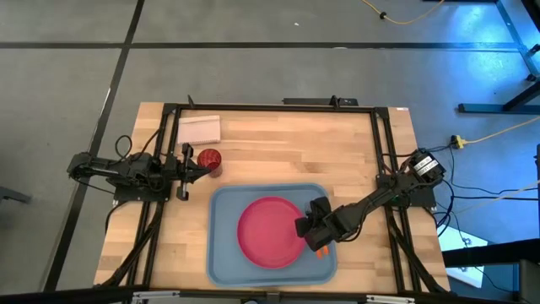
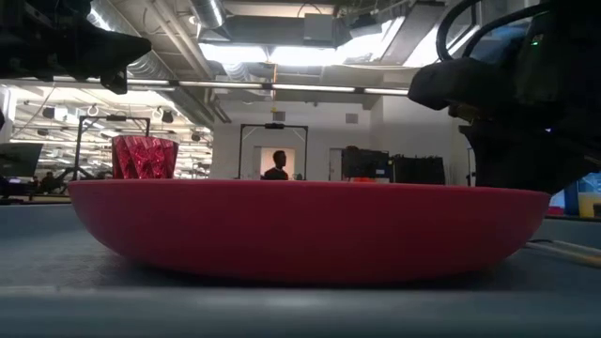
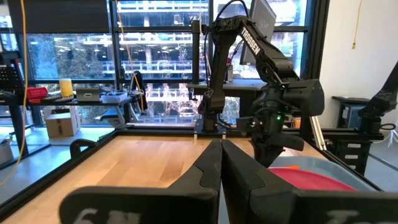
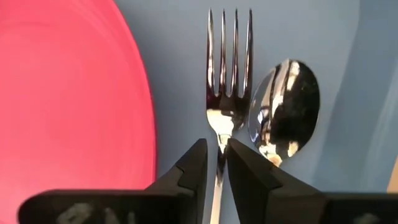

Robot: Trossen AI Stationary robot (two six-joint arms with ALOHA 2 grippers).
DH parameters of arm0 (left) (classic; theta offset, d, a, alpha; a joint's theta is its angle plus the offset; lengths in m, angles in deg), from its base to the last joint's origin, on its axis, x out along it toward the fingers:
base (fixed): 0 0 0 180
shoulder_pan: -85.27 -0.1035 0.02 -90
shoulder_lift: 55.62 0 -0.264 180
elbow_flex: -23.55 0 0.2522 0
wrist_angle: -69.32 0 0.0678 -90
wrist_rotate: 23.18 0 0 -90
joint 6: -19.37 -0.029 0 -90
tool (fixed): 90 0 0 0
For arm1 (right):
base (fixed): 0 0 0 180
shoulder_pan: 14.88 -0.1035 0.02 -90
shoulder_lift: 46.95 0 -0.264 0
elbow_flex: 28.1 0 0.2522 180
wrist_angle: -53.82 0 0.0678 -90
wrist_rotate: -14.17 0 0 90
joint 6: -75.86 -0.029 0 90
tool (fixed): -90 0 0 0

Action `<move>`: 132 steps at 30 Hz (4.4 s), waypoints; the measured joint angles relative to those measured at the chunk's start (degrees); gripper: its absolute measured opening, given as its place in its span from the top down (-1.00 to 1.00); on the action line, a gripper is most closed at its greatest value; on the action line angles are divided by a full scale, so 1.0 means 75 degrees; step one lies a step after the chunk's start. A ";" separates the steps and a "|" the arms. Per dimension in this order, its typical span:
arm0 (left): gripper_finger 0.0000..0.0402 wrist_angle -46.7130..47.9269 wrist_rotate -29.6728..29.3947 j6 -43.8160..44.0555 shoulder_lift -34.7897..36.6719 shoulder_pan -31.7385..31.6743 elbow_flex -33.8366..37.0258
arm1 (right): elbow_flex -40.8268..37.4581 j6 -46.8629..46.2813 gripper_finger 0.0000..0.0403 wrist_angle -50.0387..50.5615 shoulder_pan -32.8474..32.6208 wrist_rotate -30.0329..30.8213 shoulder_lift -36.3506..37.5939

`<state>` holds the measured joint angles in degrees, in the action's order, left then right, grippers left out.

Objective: Pick and place plate/cup/fork/spoon on tray
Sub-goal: Put the orange fork on the blue tray to the right of the red plate, then put the red cup on the blue tray to the top left of the red plate

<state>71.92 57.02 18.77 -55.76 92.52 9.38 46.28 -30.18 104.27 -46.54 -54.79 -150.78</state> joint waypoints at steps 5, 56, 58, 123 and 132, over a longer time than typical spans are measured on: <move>1.00 0.0000 0.0003 -0.0002 -0.0003 0.0000 0.0000 | 0.0164 -0.0012 0.68 0.0332 -0.0001 0.0326 0.0000; 1.00 -0.0002 0.0000 0.0000 -0.0001 0.0001 -0.0001 | 0.0032 0.3163 0.68 0.5299 0.0783 0.5465 0.2135; 1.00 0.0000 0.0000 0.0000 -0.0003 0.0000 -0.0003 | -0.0503 0.2775 0.68 0.4987 0.0669 0.5463 0.2473; 1.00 0.0002 0.0000 0.0000 0.0000 0.0000 -0.0001 | -0.8032 1.3776 0.68 -0.5108 0.3072 -0.3152 1.1942; 1.00 0.0000 0.0003 0.0000 0.0000 0.0001 -0.0001 | -0.8032 1.4376 0.68 -0.5053 0.3095 -0.2947 1.2630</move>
<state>71.92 57.04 18.77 -55.76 92.53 9.37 -13.96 77.64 66.37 -23.33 -76.89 -56.06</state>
